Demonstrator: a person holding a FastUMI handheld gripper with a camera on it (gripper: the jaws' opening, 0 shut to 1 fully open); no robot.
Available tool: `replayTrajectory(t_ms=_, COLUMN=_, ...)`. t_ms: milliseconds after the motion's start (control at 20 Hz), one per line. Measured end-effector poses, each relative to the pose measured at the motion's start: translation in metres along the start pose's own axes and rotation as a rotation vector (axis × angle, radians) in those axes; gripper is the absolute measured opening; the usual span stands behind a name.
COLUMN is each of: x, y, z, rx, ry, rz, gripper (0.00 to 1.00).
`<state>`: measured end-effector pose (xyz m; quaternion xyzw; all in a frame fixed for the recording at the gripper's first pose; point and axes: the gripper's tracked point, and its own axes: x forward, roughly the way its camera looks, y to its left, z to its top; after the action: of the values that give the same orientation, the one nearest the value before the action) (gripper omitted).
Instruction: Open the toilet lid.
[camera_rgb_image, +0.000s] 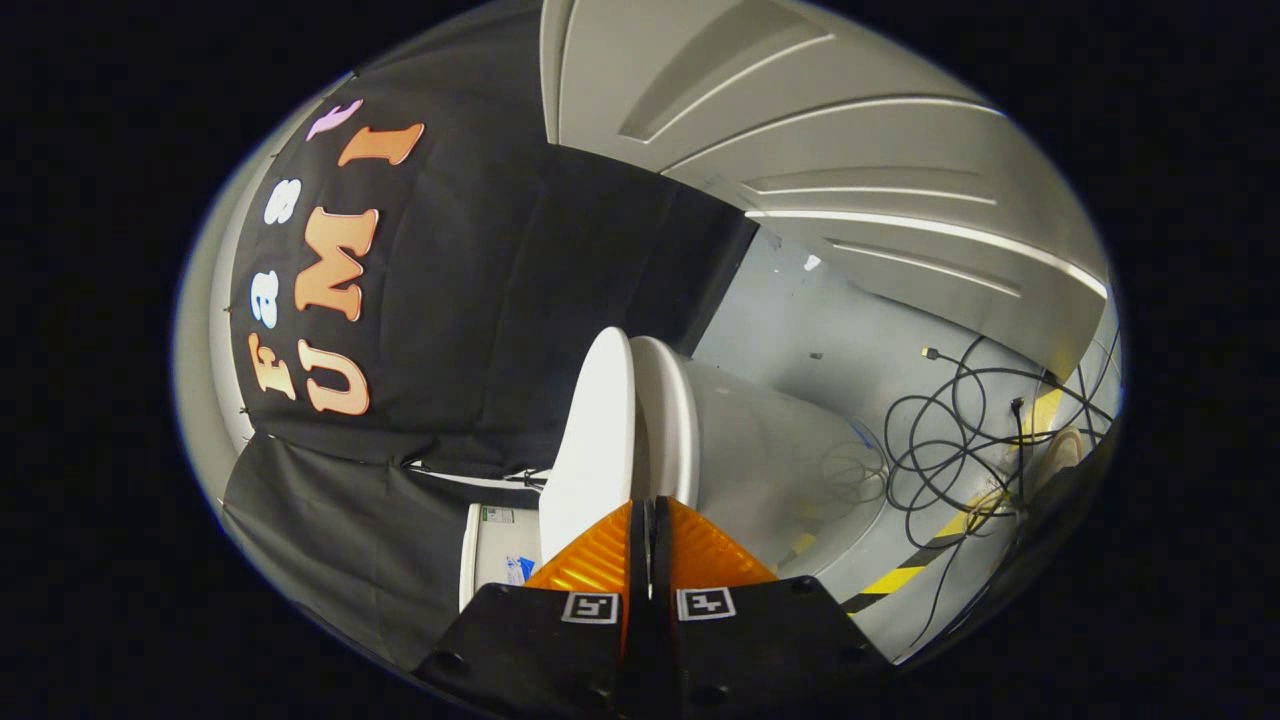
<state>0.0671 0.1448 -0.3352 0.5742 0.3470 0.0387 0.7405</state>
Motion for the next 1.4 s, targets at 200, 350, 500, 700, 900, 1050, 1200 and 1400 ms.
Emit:
replayTrajectory(t_ms=200, x=-0.002, y=0.026, z=0.009, rx=-0.137, ry=-0.054, rz=0.020, gripper=0.08)
replayTrajectory(t_ms=350, x=-0.004, y=0.047, z=0.013, rx=-0.198, ry=-0.095, rz=0.025, gripper=0.08)
replayTrajectory(t_ms=500, x=0.006, y=0.060, z=0.024, rx=-0.345, ry=-0.201, rz=-0.042, gripper=0.07)
replayTrajectory(t_ms=700, x=-0.004, y=0.094, z=0.022, rx=-0.501, ry=-0.259, rz=-0.075, gripper=0.08)
replayTrajectory(t_ms=900, x=-0.014, y=0.146, z=0.017, rx=-0.585, ry=-0.288, rz=-0.052, gripper=0.08)
replayTrajectory(t_ms=1050, x=-0.016, y=0.185, z=0.011, rx=-0.703, ry=-0.317, rz=-0.068, gripper=0.08)
replayTrajectory(t_ms=1200, x=-0.020, y=0.224, z=0.000, rx=-0.813, ry=-0.362, rz=-0.068, gripper=0.08)
replayTrajectory(t_ms=1400, x=-0.018, y=0.251, z=-0.010, rx=-0.902, ry=-0.367, rz=-0.079, gripper=0.08)
